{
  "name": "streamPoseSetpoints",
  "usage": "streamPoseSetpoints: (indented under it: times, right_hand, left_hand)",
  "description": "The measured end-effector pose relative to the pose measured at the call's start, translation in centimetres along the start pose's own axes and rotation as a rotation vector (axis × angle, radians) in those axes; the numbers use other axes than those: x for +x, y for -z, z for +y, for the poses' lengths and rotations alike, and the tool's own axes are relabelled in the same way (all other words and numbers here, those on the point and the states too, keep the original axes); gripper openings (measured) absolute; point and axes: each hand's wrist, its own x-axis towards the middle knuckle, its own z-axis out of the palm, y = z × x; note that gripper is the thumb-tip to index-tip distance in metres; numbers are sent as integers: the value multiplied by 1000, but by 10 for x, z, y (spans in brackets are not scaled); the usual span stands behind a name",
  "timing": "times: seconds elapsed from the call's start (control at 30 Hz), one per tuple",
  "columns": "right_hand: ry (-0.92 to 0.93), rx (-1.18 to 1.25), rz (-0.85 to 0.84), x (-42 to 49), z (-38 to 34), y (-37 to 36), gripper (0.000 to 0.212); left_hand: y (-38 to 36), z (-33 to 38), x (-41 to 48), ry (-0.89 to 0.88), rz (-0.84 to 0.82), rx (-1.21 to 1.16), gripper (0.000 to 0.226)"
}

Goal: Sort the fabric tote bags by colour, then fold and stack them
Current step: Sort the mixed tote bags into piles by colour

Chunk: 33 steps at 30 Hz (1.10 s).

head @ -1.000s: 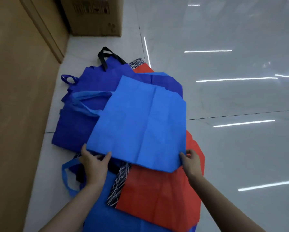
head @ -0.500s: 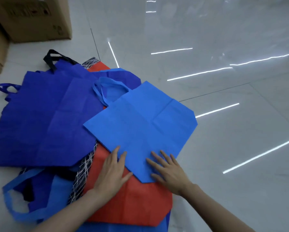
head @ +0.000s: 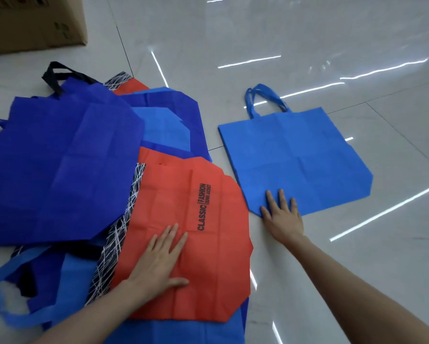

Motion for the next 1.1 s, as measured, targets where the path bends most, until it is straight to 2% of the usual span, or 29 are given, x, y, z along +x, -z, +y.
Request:
streamPoseSetpoints:
  times: [0.1,0.23,0.3,0.33,0.37,0.43,0.47,0.53,0.63,0.77,0.9,1.03,1.07,1.1]
  right_hand:
    - [1,205,15,20,0,17,59]
    - [182,289,262,6,-20,14,51]
    - [336,372,184,-15,-41,0,56]
    - [350,431,132,-22,-50,-9,60]
    - [305,495,119,-26,-58,-15,63]
    - [99,693,122,-28,-70,-19,65]
    - [11,805,89,-28,-73,-19,61]
    - [-48,915,36,-35,-70,-16,42]
    - [-82,881,203,-51,-49,-13,25]
    - [-296,842,384,-80,-4,-12,30]
    - [-517,760,469,-109,51,-17,34]
    - [-784,506,557,-130,100,-26,51]
    - [-797,431,581,-135,105,-28,58]
    - [-718,367,600,-138,106,-30,63]
  left_hand:
    - [-12,-12,0,-16,9,2,122]
    - [-20,-24,-1,-61,20,37,114]
    - [-20,-28,-3,-85,-2,57,108]
    - [-20,-30,-4,-108,-16,69,106]
    - [-20,-33,-6,-135,-41,94,104]
    - [-19,-39,-11,-182,-78,147,103]
    - [-19,-41,-14,-201,-90,158,104]
    - [-17,-42,-19,-239,-74,158,106]
    - [-11,-34,-21,-241,80,131,103]
    - [2,-13,-9,-76,249,69,93]
    - [5,26,4,8,150,61,87]
    - [3,65,20,-69,78,-45,91]
    - [2,71,24,-128,46,-49,89]
    - [2,77,28,-189,12,-43,86]
